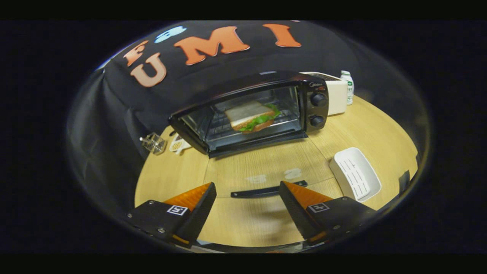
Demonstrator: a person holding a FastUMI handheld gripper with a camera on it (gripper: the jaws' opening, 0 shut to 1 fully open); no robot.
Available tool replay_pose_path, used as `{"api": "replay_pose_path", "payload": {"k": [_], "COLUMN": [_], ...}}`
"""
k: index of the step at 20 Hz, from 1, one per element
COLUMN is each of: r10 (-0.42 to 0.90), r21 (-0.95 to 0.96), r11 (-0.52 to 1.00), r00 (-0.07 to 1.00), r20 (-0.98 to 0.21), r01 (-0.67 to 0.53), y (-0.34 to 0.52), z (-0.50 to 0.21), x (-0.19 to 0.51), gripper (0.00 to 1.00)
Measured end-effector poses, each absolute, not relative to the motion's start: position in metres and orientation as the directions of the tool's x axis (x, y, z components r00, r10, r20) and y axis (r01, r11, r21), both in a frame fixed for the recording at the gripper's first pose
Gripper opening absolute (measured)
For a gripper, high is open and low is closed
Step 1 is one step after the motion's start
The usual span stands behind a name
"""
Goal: Open the toaster oven, put the food inside, and close the toaster oven door.
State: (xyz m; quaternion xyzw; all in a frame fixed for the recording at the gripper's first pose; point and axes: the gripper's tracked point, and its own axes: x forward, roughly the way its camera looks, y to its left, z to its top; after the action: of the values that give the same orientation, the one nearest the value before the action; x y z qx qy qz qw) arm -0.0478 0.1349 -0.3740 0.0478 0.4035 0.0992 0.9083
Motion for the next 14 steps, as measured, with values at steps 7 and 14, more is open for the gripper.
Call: {"api": "replay_pose_path", "payload": {"k": [7, 14], "r10": [0.128, 0.065], "r21": [0.025, -0.064], "r11": [0.985, 0.980], "r00": [0.617, 0.602], "r20": [-0.776, -0.796], "r01": [-0.172, -0.190], "y": [0.121, 0.114], "z": [-0.424, -0.452], "x": [-0.066, -0.052], "gripper": [0.99, 1.00]}}
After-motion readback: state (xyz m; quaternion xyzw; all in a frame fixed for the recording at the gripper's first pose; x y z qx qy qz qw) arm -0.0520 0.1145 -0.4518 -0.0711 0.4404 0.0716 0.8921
